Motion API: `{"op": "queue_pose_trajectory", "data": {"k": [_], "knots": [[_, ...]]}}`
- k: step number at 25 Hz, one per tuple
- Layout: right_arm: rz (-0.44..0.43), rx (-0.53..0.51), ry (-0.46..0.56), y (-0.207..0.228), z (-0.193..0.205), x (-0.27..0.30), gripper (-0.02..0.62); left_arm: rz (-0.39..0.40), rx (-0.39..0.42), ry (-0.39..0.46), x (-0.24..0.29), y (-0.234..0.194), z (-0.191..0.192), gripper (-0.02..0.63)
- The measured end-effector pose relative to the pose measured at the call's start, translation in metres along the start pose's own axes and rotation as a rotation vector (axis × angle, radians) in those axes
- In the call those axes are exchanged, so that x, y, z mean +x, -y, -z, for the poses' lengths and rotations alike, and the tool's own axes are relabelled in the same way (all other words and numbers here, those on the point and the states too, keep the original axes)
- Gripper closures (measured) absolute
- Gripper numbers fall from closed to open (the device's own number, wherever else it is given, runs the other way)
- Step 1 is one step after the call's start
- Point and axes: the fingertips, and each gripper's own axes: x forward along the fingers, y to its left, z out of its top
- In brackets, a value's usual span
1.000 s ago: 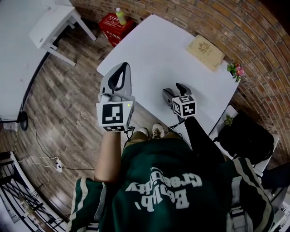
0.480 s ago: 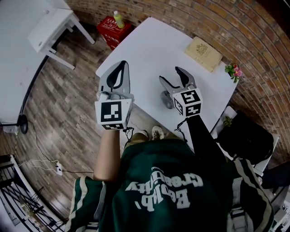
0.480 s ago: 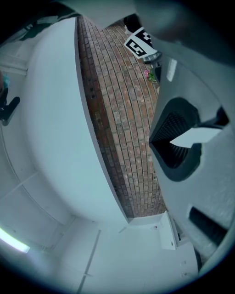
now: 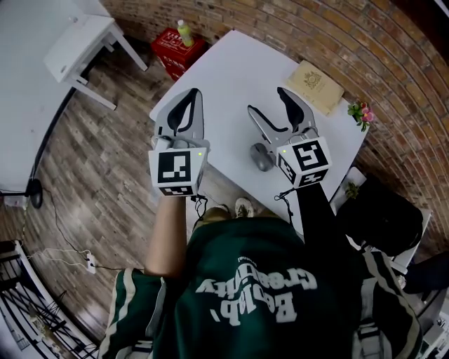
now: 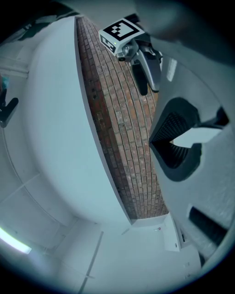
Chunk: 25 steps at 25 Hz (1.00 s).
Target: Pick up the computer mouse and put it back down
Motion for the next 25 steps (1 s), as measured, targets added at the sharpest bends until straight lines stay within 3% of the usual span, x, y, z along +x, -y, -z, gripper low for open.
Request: {"op": "queue_pose_trajectory", "data": {"k": [6, 13, 18, 25], "knots": [[0.014, -0.009, 0.005, -0.001, -0.002, -0.004, 0.267, -0.001, -0.010, 0.007, 0.001, -0.003, 0.000, 0.600], [0.039, -0.030, 0.020, 0.004, -0.006, -0.007, 0.421, 0.021, -0.023, 0.028, 0.006, -0.001, -0.003, 0.598], [0.059, -0.055, 0.029, 0.004, -0.008, -0.008, 0.581, 0.020, -0.024, 0.021, 0.008, -0.003, 0.001, 0.600], [0.060, -0.047, 0.050, 0.003, -0.014, -0.009, 0.582, 0.025, -0.021, 0.014, 0.010, -0.004, 0.003, 0.598]]}}
